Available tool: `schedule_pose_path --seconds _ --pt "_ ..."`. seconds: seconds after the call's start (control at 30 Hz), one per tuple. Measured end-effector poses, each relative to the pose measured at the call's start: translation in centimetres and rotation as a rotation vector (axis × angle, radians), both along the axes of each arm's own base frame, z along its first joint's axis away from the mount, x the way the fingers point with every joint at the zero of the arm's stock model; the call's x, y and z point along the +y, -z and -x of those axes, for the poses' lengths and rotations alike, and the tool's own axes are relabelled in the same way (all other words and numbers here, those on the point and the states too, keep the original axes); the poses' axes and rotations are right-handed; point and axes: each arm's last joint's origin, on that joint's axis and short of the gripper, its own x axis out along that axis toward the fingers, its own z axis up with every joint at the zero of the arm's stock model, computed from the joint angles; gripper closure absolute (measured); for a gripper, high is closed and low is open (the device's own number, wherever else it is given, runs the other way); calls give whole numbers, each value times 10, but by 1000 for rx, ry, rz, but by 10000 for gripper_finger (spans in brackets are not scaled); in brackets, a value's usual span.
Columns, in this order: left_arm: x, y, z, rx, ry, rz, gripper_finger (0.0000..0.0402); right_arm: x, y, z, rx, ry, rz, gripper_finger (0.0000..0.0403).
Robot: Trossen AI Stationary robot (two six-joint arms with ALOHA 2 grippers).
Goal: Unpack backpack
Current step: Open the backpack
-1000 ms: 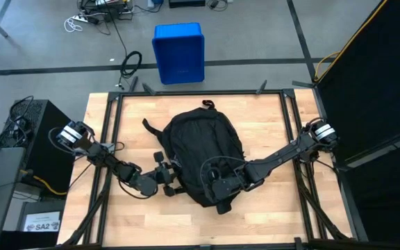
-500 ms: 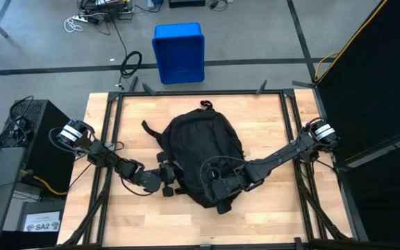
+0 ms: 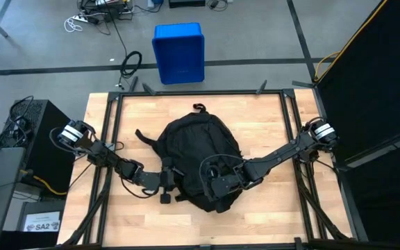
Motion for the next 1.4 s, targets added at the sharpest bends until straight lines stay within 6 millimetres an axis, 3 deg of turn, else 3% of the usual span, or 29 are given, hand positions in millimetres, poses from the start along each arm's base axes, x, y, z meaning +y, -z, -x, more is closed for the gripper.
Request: schedule_pose_path --seconds 0.63,1.4 --pt "0 -19 -6 -194 -31 -183 326 -2 0 0 2 12 11 395" --pt "7 3 -1 37 -54 -64 325 -2 1 0 7 9 10 402"
